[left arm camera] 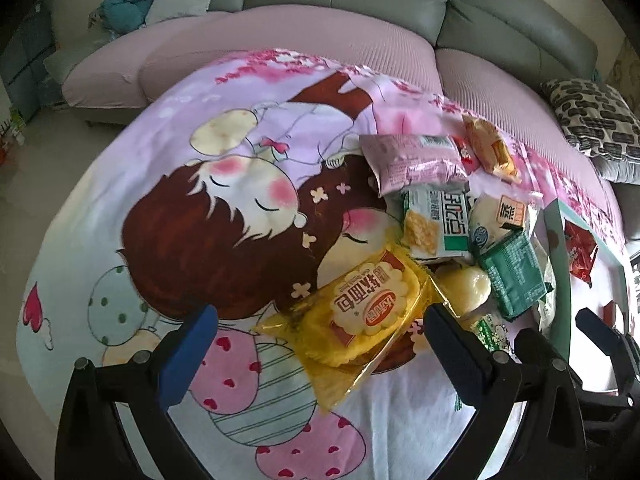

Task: Organize snacks
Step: 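Move both tools back over the snack pile, then grasp the yellow bread bag with the left gripper while the right grasps the green-wrapped bun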

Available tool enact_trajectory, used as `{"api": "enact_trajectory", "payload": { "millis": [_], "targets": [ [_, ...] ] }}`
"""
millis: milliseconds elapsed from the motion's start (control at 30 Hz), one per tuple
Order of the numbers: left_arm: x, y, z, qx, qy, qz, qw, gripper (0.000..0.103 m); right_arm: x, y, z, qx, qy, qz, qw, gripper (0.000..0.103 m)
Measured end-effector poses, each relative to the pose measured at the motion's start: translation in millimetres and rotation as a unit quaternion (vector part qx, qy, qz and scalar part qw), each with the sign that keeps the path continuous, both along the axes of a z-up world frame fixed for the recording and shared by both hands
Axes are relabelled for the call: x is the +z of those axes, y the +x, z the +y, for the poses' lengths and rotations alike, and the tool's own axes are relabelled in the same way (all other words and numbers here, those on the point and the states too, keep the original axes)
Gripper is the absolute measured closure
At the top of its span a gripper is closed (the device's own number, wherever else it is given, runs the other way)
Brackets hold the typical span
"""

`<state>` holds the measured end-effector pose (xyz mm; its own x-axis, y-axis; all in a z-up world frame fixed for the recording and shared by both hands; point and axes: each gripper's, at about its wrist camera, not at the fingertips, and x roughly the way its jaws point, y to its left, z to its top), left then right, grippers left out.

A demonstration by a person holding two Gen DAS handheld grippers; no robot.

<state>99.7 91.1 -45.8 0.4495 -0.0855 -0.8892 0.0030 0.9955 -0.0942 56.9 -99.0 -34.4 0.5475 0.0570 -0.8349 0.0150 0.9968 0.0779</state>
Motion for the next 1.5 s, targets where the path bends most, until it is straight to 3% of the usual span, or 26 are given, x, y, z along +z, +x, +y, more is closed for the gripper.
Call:
{"api": "enact_trajectory", "payload": {
  "millis": [500,667,1000,1500],
  "targets": [
    [-22,20,4,0.019,-0.021,0.022,0.9993,0.001,-9,1,17,0.033,-0.007,0.013,0.999,0.002],
    [-20,21,0,0.009,-0.005,0.01,0.9999,0.002,-12,1,22,0.04,-0.004,0.019,0.999,0.006],
    [-13,20,-14,-0.029,-0.008,-0.001,0.9995,0.033,-16,1,28,0.055,0.001,0.026,0.998,0.009],
    [-13,11,-8,-0.027,-0.008,0.017,0.9995,0.044,-25,2,36,0.07,0.006,0.042,0.997,0.013]
  ]
}}
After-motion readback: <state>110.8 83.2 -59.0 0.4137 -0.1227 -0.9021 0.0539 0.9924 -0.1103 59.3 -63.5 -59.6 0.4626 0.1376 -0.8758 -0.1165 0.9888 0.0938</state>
